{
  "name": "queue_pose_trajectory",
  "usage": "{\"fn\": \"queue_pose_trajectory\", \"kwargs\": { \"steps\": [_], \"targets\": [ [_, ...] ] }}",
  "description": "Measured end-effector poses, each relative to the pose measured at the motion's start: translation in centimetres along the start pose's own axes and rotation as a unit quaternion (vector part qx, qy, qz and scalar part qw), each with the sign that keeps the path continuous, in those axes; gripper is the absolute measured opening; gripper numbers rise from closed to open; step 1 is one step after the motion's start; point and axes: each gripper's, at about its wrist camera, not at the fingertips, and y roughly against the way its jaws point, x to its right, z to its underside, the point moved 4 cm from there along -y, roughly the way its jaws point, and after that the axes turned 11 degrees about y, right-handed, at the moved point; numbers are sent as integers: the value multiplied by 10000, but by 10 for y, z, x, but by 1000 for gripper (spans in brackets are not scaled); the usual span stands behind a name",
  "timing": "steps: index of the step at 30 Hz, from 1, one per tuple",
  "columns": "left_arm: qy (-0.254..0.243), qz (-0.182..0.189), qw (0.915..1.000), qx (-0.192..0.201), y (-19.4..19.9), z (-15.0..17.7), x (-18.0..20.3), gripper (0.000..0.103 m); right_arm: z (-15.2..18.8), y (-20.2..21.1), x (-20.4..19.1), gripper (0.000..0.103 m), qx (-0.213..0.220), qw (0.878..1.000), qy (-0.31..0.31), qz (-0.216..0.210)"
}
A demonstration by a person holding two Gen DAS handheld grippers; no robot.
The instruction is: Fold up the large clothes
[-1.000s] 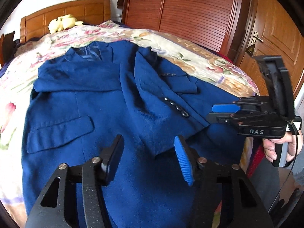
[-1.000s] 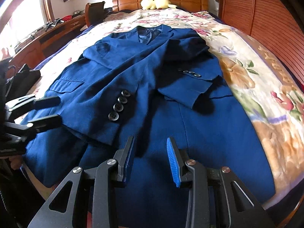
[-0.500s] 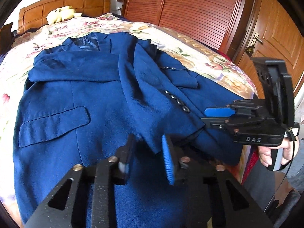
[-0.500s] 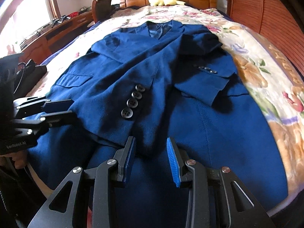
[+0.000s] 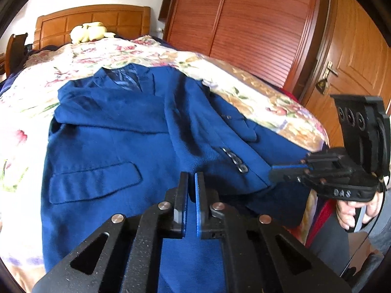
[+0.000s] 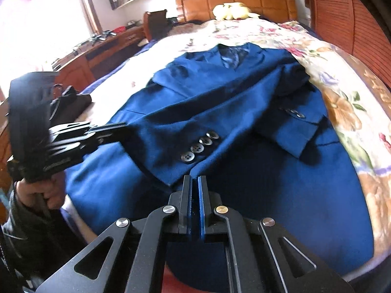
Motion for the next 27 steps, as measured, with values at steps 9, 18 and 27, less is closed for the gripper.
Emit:
{"fn": "queue_pose_trajectory", "kwargs": {
  "steps": [9, 18, 27],
  "targets": [
    [280, -151, 9987, 399, 19, -20, -30, 5, -12, -3, -27, 4, 104, 9991, 235, -332],
    [473, -415, 9965, 550, 25, -26, -56, 5, -14, -30, -33, 4, -132, 9985, 431, -305],
    [571, -808, 9927, 693, 31, -31, -76, 3, 1, -34, -8, 19, -352, 9987, 314, 180]
  ]
}}
